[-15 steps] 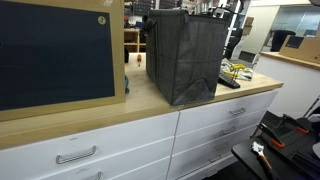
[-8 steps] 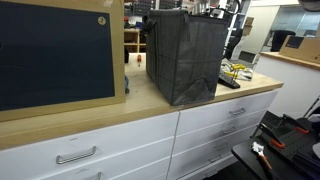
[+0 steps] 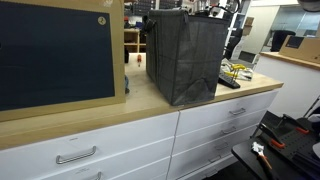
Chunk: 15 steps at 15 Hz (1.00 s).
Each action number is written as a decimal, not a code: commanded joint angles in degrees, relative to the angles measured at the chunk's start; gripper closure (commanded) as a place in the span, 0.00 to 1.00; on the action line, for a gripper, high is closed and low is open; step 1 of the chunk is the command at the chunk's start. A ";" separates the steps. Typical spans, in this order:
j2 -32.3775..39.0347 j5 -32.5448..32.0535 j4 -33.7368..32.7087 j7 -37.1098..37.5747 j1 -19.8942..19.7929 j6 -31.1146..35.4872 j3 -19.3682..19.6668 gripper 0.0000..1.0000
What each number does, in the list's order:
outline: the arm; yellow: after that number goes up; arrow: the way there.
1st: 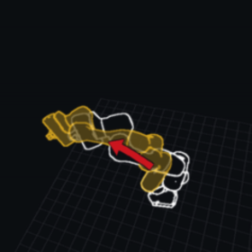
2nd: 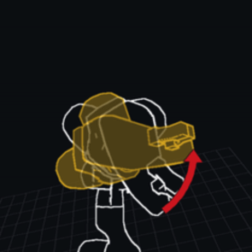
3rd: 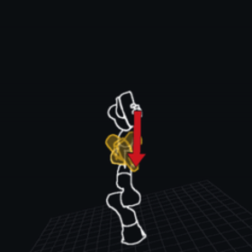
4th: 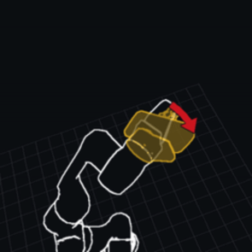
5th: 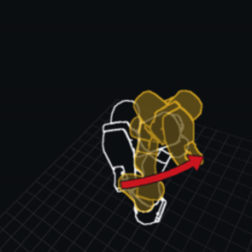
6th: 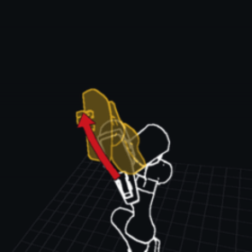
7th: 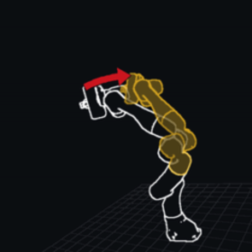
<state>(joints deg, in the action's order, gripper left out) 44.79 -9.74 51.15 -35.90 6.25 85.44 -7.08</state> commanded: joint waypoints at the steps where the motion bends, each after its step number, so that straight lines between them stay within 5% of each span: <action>1: -1.51 -0.40 -0.19 -0.59 -0.20 2.70 0.02 0.96; 7: -6.37 5.44 5.41 4.59 -3.20 9.08 -0.96 0.96; 15: -17.84 17.47 24.89 3.15 -7.87 19.37 -2.56 0.96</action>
<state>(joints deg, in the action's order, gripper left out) 34.04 3.47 64.68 -32.21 0.46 99.71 -8.27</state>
